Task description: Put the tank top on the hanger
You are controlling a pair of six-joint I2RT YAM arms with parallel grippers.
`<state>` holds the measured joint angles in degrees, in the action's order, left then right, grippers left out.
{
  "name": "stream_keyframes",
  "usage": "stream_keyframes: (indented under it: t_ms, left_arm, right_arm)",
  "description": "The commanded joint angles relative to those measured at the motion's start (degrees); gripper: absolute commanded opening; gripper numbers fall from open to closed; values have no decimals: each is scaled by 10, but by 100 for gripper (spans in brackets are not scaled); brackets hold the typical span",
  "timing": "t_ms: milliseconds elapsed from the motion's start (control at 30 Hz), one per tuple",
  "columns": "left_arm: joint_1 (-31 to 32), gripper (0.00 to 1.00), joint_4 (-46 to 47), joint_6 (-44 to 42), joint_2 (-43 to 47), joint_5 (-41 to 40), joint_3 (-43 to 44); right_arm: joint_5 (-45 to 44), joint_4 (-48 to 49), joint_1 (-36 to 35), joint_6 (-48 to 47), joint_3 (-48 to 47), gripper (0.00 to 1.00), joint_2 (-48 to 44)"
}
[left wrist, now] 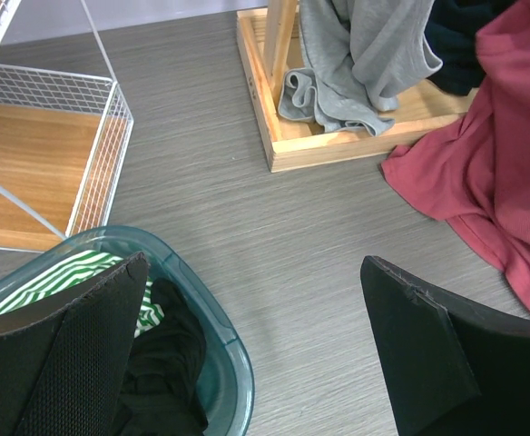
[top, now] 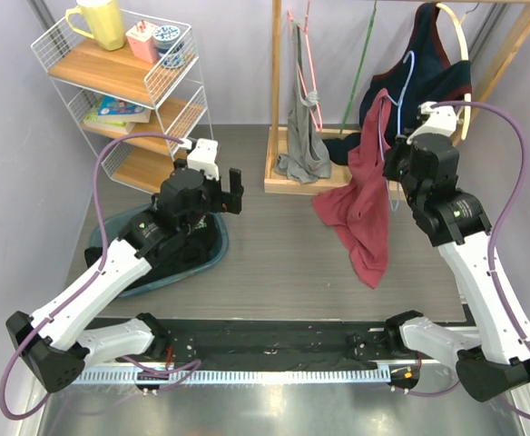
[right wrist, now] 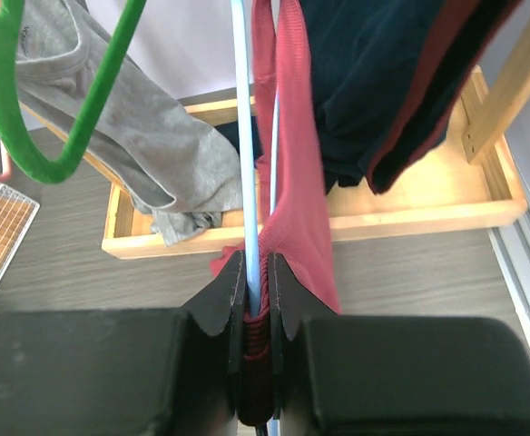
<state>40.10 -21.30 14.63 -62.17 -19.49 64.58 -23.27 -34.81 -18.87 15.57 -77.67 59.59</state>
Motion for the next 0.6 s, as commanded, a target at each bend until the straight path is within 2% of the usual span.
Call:
stream_keyframes:
  t_ms: [0,567]
  left_arm:
    - [-2,100,16,0,12,-3,-2]
    - [-2,100,16,2,11,5,-2]
  right_arm:
    - [44,82,31,-34,-63,1,12]
    - [132,63,108,-58,-284,1,133]
